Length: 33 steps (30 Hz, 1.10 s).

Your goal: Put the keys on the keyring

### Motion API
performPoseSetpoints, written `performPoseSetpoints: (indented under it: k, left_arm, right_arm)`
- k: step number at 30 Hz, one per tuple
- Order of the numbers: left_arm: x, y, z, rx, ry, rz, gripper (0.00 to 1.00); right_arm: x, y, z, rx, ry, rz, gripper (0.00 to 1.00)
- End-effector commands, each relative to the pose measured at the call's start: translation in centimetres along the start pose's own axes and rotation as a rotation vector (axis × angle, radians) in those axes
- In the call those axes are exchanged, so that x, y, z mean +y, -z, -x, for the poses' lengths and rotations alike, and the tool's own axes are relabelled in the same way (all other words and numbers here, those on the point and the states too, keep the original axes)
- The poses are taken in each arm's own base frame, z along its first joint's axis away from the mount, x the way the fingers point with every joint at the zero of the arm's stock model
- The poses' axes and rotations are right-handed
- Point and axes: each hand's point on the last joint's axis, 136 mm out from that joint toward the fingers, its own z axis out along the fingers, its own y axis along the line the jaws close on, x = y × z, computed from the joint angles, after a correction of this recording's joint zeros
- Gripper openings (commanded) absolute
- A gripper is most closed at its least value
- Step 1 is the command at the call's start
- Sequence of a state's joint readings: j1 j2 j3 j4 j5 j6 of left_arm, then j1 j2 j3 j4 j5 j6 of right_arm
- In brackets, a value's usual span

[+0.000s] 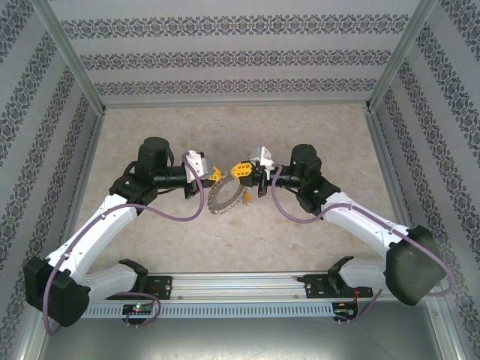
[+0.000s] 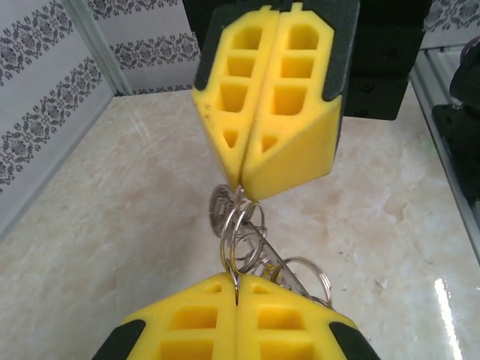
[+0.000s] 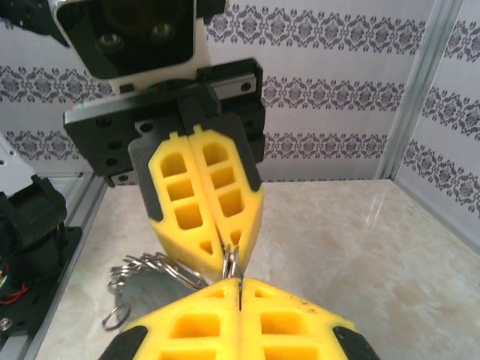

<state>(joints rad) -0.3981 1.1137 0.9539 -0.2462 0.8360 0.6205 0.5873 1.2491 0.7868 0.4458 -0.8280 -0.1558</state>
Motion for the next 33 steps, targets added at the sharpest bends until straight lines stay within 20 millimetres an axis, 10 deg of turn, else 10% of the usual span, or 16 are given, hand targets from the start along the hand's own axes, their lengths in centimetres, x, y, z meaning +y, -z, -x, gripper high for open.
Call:
performPoseSetpoints:
  k: [1,33]
  left_arm:
    - [0.5,1.2,1.4,0.01,-0.099,0.041,0.0]
    - [-0.8,0.8,1.8,0.007,-0.147,-0.025,0.0]
  right_arm:
    - [1.4,0.1,0.0,0.028,0.08,0.045,0.12]
    - [-0.2,-0.2,-1.4,0.326,0.483,0.093,0.36]
